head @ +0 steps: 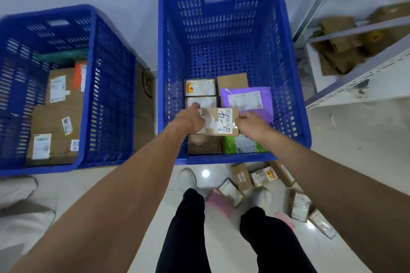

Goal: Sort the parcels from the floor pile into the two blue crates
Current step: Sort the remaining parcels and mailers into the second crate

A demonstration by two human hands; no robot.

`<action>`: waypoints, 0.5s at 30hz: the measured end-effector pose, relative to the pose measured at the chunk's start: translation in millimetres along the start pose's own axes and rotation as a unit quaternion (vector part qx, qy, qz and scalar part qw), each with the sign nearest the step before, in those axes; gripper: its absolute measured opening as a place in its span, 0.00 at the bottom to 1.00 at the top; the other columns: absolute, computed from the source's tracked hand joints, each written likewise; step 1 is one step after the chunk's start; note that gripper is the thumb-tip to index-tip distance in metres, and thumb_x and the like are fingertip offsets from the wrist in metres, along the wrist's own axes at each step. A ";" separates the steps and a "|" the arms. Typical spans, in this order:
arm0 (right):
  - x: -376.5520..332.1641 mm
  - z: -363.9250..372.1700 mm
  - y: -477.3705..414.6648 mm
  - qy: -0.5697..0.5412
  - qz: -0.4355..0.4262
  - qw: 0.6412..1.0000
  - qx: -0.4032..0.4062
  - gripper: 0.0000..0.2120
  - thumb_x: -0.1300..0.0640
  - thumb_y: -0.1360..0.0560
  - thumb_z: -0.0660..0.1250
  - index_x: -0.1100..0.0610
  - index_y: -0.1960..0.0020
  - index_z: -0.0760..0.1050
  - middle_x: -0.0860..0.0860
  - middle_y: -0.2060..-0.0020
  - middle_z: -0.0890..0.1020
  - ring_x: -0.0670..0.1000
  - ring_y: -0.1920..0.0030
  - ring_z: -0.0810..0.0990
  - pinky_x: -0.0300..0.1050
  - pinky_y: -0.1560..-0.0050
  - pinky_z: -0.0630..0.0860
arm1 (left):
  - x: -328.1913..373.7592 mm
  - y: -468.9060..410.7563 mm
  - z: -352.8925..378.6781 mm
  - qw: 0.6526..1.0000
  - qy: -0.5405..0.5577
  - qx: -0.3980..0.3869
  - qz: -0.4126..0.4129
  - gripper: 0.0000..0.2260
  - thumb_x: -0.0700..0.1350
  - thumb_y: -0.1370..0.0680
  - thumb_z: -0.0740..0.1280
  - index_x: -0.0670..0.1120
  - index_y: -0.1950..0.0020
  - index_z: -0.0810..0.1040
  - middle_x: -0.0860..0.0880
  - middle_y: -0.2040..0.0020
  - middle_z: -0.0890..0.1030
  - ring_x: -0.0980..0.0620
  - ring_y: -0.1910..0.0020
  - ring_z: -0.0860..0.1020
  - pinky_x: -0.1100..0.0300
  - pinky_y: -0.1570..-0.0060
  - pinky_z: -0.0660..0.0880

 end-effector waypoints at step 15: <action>44.2 84.4 -76.8 0.060 0.112 0.983 -0.133 0.26 0.55 0.22 0.65 0.61 0.28 0.64 0.57 0.36 0.74 0.56 0.41 0.76 0.47 0.48 0.75 | -54.6 -83.1 84.9 0.985 -0.056 -0.137 -0.085 0.31 0.38 0.19 0.60 0.40 0.18 0.49 0.40 0.26 0.68 0.38 0.27 0.67 0.44 0.34 0.71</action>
Point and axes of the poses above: each hand's wrist, its own y-axis away from the middle knuckle, its own z-axis out of the palm, x = y × z, the point moved 9 cm from there along -y, towards the middle knuckle
